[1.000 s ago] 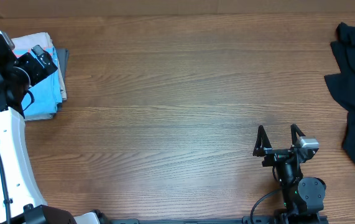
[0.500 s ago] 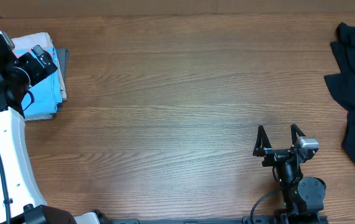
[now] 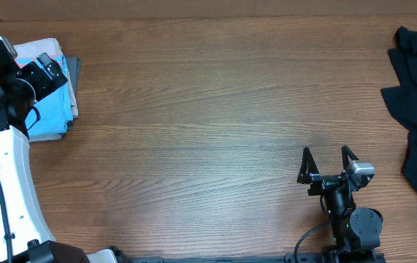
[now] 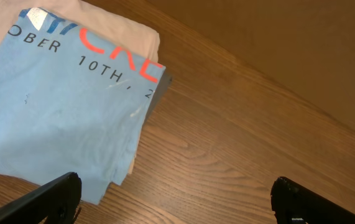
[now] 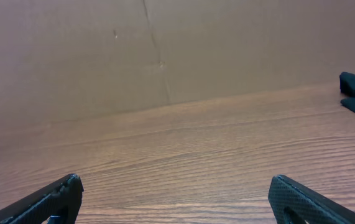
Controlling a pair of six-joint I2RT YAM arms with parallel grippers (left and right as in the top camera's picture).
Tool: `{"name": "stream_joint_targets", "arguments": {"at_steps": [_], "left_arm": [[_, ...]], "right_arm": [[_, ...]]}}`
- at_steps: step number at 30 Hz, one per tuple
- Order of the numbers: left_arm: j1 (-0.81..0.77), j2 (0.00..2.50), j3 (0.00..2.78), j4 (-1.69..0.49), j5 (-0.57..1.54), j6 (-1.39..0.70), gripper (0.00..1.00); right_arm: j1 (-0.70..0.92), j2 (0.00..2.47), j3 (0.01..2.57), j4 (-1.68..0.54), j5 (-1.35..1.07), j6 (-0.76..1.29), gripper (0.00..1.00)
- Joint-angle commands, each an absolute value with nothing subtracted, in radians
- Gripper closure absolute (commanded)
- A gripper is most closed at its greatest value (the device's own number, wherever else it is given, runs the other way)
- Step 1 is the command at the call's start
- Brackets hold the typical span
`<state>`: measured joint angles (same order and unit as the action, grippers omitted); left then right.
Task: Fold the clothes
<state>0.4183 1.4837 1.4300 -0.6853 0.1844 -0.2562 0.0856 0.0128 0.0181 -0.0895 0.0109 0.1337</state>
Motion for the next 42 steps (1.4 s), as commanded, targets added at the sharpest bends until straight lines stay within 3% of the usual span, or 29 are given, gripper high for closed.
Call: {"name": "stream_joint_targets", "arguments": {"at_steps": [1, 13, 27, 42], "left_arm": [[0.413, 1.487, 1.429, -0.684, 0.195, -0.262, 0.00], [0.386, 1.427, 1.426, -0.685, 0.191, -0.262, 0.00], [0.093, 0.993, 1.391, -0.684, 0.155, -0.247, 0.00], [0.091, 0.489, 0.818, -0.730, 0.147, -0.247, 0.00]], "right_arm": [[0.081, 0.004, 0.008, -0.084, 0.014, 0.129, 0.00], [0.081, 0.004, 0.008, -0.084, 0.014, 0.129, 0.00], [0.081, 0.004, 0.008, -0.084, 0.014, 0.129, 0.00], [0.081, 0.004, 0.008, -0.084, 0.014, 0.129, 0.00]]}}
